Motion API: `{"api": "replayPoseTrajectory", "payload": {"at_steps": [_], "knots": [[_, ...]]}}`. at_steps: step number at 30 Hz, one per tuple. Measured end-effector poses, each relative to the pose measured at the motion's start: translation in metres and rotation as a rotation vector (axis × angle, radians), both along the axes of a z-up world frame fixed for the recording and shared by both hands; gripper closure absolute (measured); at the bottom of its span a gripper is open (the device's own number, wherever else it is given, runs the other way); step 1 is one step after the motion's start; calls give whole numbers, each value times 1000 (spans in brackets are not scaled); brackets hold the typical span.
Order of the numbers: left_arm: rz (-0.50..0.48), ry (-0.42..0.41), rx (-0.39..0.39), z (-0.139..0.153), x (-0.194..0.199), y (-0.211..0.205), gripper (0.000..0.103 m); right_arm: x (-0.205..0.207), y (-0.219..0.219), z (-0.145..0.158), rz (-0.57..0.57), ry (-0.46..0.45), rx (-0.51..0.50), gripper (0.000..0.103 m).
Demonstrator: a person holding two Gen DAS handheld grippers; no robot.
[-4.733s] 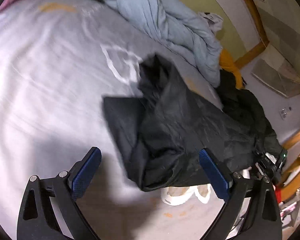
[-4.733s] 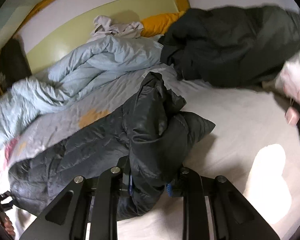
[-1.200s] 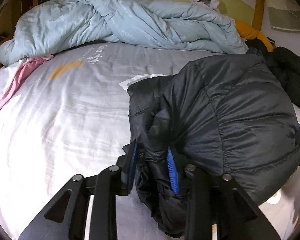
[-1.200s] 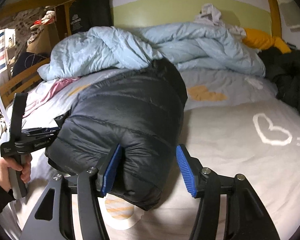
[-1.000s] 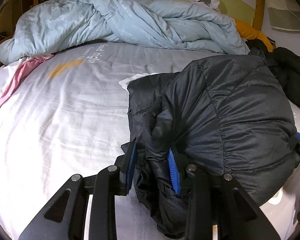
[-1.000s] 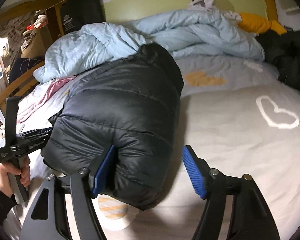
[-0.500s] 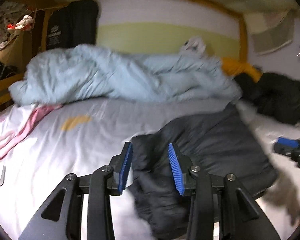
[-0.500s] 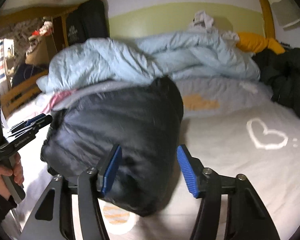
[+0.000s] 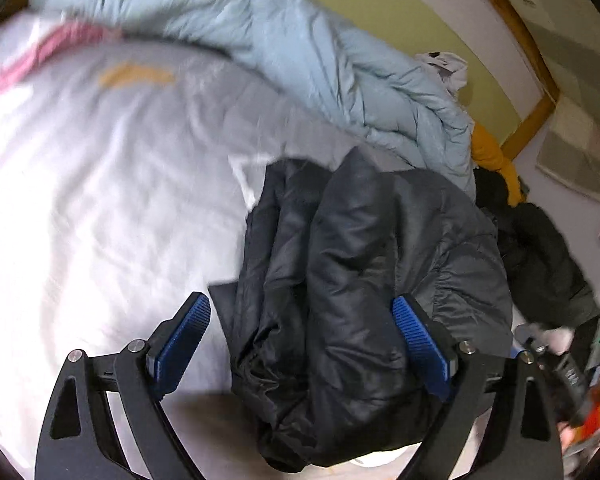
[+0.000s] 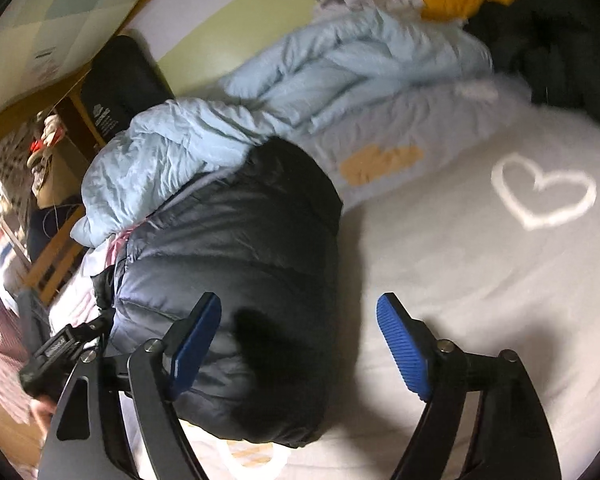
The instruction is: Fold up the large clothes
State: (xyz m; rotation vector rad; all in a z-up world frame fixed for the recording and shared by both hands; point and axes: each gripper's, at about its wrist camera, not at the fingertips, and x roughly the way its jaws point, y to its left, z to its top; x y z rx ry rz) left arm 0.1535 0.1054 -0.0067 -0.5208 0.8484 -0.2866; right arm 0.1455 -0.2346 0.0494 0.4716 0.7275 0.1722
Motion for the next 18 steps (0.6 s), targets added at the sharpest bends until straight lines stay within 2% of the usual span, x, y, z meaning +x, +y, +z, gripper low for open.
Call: {"api": "replayPoseTrajectory", "payload": {"at_steps": [3, 7, 9, 11, 12, 13, 15, 16, 17, 18], "knots": [[-37, 49, -79, -13, 3, -1, 10, 5, 1, -16, 17, 32, 58, 16], [-43, 117, -204, -32, 2, -1, 7, 9, 6, -25, 38, 25, 94, 10], [-44, 118, -221, -33, 0, -1, 7, 10, 7, -27, 41, 10, 93, 3], [-51, 113, -227, -32, -1, -1, 8, 12, 9, -32, 61, 7, 112, 3], [-56, 106, -234, -32, 1, -2, 15, 14, 9, -35, 73, 11, 133, 3], [-73, 92, -247, -31, 0, -3, 27, 16, 10, -40, 93, 21, 170, 3], [-85, 74, -258, -32, -5, 2, 38, 19, 14, -49, 136, 45, 226, 3], [-89, 61, -259, -29, -7, 1, 45, 20, 20, -53, 168, 61, 248, 7], [-96, 47, -255, -26, -8, 1, 47, 19, 28, -55, 189, 66, 226, 19], [-101, 35, -245, -21, -9, -1, 51, 17, 34, -51, 181, 46, 159, 33]]}}
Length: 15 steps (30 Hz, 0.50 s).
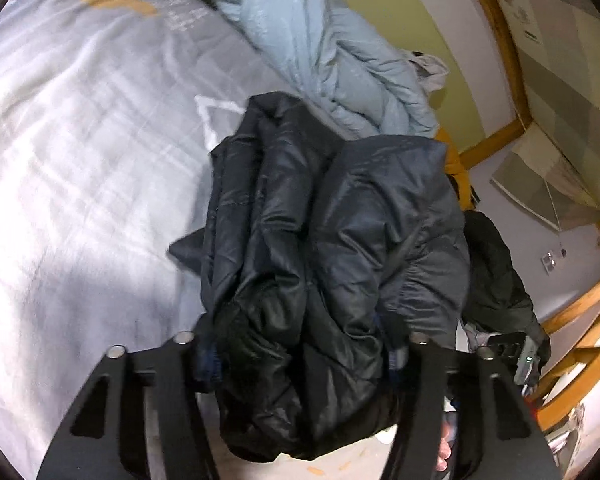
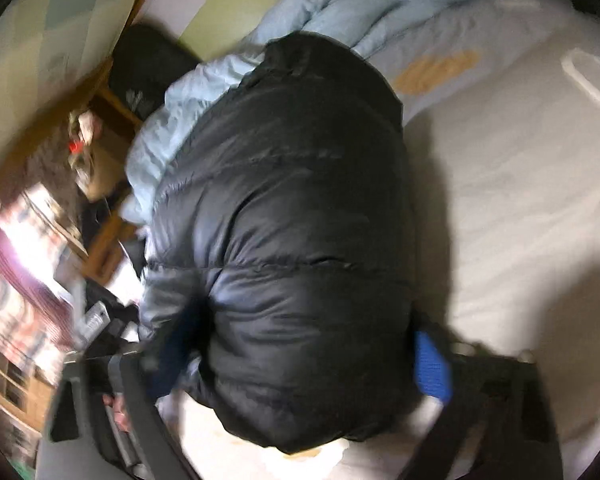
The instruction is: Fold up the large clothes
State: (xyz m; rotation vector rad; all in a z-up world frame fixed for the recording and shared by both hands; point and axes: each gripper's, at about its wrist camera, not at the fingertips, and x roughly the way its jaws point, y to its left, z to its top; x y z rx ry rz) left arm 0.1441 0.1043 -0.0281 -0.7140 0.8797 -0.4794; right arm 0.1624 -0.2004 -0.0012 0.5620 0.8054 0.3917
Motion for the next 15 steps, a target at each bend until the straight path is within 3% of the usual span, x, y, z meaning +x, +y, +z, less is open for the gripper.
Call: {"api": "replayPoseTrajectory", "payload": {"at_steps": [2, 3, 6, 9, 15], "knots": [[-6, -30, 26, 10, -1, -5, 54, -5, 8, 12, -4, -43, -93, 43], [-10, -44, 37, 15, -1, -8, 56, -6, 7, 16, -11, -44, -92, 47], [-43, -83, 42, 34, -1, -24, 56, -12, 0, 37, -48, -58, -99, 48], [-68, -105, -21, 50, 4, -48, 56, -28, -14, 63, -82, -112, -156, 48], [-171, -175, -96, 80, 14, -132, 56, -64, -83, 115, -221, -195, -232, 48]]}}
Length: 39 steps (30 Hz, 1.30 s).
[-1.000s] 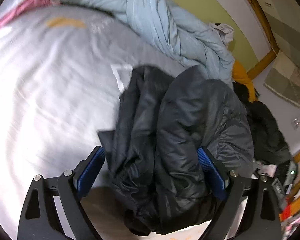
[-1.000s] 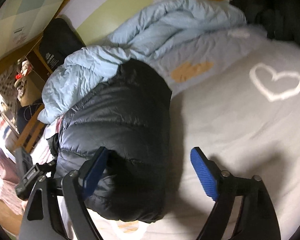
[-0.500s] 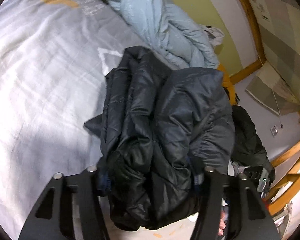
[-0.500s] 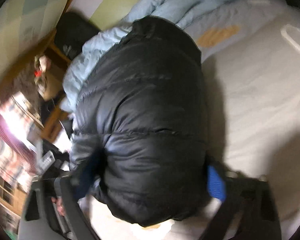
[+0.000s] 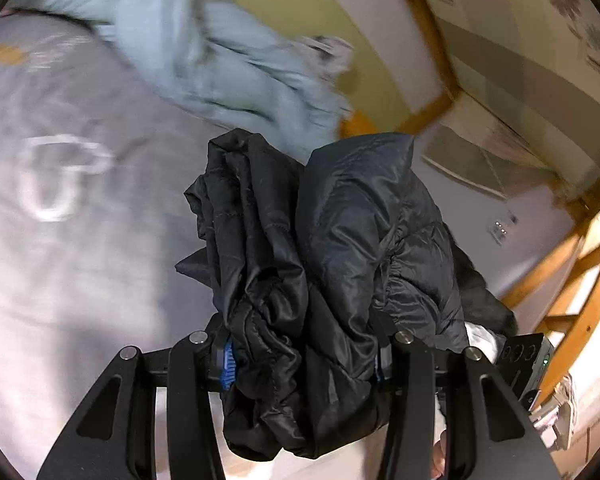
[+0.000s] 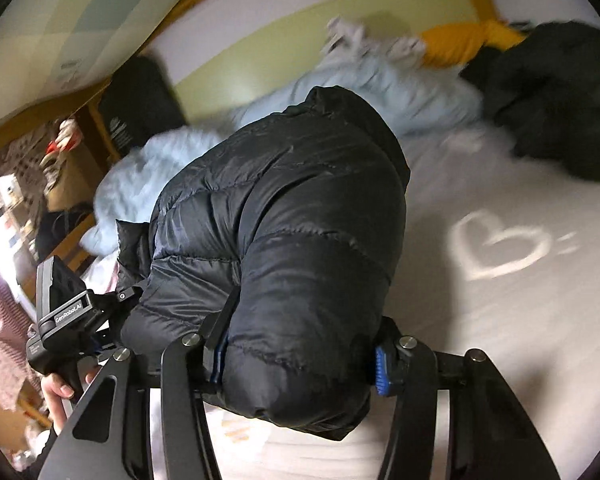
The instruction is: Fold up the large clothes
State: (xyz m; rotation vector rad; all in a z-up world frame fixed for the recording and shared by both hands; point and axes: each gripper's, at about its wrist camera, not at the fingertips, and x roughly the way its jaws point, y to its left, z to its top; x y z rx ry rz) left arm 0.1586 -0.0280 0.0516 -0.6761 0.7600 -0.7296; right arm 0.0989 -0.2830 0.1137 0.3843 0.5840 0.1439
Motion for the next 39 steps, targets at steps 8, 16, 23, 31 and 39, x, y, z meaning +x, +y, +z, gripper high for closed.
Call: {"api": "replayPoseTrajectory", "payload": {"at_steps": [8, 16, 23, 31, 39], "knots": [[-146, -38, 14, 17, 13, -126, 56, -40, -114, 23, -165, -24, -42, 48], [-214, 9, 64, -5, 26, -202, 56, -45, -189, 1, -258, 18, -57, 48], [-204, -9, 169, -34, 35, -217, 55, -18, -214, -34, -262, 90, -34, 44], [-57, -210, 408, -9, 9, -209, 21, -21, -211, -45, -293, 90, -45, 27], [121, -415, 421, 29, -35, -152, 0, -51, -177, -5, -413, -72, -245, 8]]}}
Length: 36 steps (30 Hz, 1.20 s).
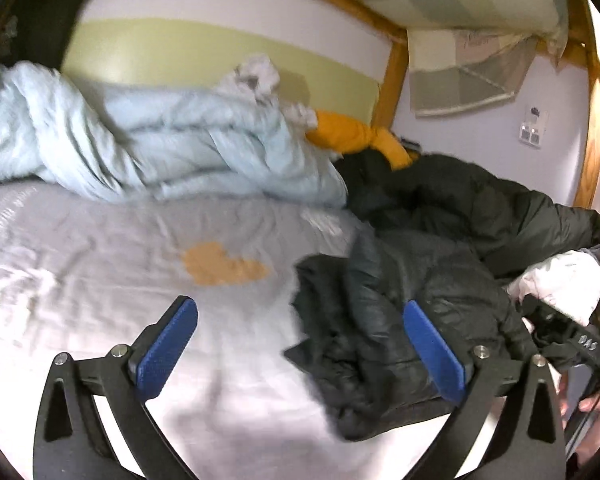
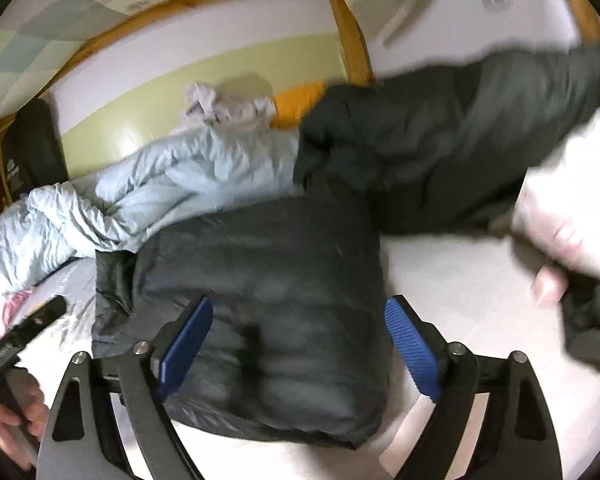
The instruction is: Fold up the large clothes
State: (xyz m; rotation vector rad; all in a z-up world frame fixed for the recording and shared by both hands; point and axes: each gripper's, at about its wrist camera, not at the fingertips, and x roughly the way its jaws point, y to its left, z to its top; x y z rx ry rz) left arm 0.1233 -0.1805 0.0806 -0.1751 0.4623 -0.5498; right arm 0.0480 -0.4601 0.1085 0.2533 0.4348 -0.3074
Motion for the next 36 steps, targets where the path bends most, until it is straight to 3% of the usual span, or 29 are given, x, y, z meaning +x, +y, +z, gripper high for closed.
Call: {"api": "replayPoseTrajectory", "payload": {"at_steps": [2, 5, 8, 11, 17, 25, 30, 36], "knots": [[32, -55, 27, 3, -13, 17, 0, -10, 16, 12, 4, -54, -44, 0], [73, -105, 53, 2, -30, 40, 0, -26, 48, 25, 41, -124, -73, 0], [89, -136, 80, -4, -46, 59, 0, -34, 78, 27, 68, -133, -99, 0], [100, -159, 120, -14, -63, 71, 0, -41, 105, 16, 88, -123, -78, 0], [126, -109, 146, -43, -80, 96, 0, -39, 136, -17, 100, -27, -3, 0], [168, -104, 99, -54, -93, 125, 0, -50, 159, -45, 34, -22, -40, 0], [172, -156, 129, -55, -103, 120, 0, -52, 172, -55, 37, -67, -142, 0], [165, -189, 203, -58, -107, 106, 0, -50, 172, -64, 28, -87, -131, 0]]}}
